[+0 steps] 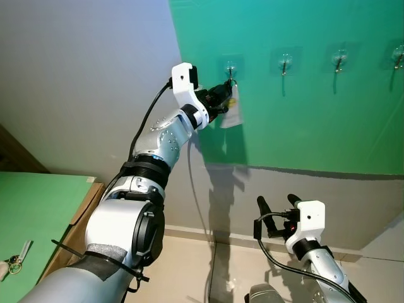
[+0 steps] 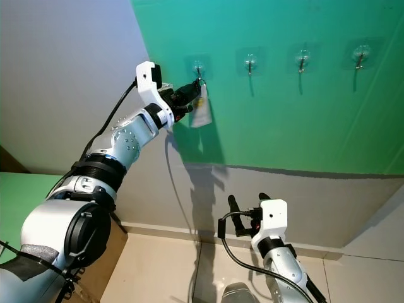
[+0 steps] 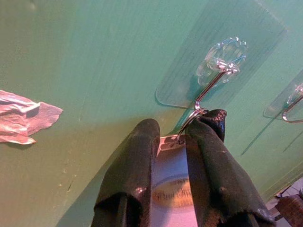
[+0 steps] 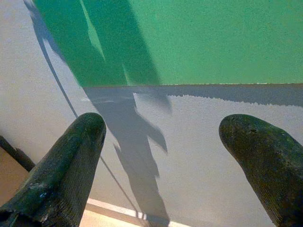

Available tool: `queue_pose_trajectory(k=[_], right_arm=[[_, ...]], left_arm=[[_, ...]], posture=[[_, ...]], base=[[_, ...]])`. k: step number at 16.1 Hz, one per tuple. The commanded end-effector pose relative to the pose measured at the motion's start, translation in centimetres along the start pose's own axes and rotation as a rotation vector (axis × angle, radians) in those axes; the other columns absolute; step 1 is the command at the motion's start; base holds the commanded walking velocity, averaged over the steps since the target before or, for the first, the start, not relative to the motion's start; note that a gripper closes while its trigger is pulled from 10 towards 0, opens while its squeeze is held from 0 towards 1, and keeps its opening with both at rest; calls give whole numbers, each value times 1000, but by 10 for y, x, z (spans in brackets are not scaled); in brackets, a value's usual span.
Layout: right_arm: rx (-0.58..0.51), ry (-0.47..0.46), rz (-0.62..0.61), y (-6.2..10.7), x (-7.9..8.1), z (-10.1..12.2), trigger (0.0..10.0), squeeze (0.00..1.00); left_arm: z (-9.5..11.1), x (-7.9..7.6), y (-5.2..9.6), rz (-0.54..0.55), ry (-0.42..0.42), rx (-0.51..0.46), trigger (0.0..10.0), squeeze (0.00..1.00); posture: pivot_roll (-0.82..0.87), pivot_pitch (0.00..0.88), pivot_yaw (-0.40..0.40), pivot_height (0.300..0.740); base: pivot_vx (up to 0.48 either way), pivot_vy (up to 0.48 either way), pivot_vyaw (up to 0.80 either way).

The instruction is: Hang keys on a hook

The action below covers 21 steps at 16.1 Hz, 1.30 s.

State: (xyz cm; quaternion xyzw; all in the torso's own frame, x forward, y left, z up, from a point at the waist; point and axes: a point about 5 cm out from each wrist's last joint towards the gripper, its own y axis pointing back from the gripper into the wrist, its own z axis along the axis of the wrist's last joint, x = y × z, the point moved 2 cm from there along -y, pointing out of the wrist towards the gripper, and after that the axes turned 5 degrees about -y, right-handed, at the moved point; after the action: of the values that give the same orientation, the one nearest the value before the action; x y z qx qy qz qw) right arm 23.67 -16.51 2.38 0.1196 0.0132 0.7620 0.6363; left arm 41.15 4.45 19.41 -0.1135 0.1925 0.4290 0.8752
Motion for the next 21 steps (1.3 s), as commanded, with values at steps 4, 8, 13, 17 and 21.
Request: queue_pose_trajectory(k=[4,8,13,17,21], right_arm=[[-3,-5,33,-3,7,1,10000,0],[-4,-11,33,-4,7,2,10000,0],[1,-12,34,-5,8,1,10000,0],[2,-8,41,-8,8,2,10000,0],[-7,-4,46,-7,7,3,10000,0]], left_arm=[[-65,26,21,133,25,249,10000,1000],[-55,22,17,102,-153,214,10000,1000],[-55,22,20,67,-221,228,10000,1000],[-44,15,18,35,-322,148,10000,0],[-27,14,41,82,-620,-54,10000,0]], posture=[[-311,7,169,713],[-307,11,167,713],[-302,16,167,713],[-298,10,165,713],[-283,0,165,713]], base=[[0,0,0],[0,0,0],[0,0,0],[0,0,0],[0,0,0]])
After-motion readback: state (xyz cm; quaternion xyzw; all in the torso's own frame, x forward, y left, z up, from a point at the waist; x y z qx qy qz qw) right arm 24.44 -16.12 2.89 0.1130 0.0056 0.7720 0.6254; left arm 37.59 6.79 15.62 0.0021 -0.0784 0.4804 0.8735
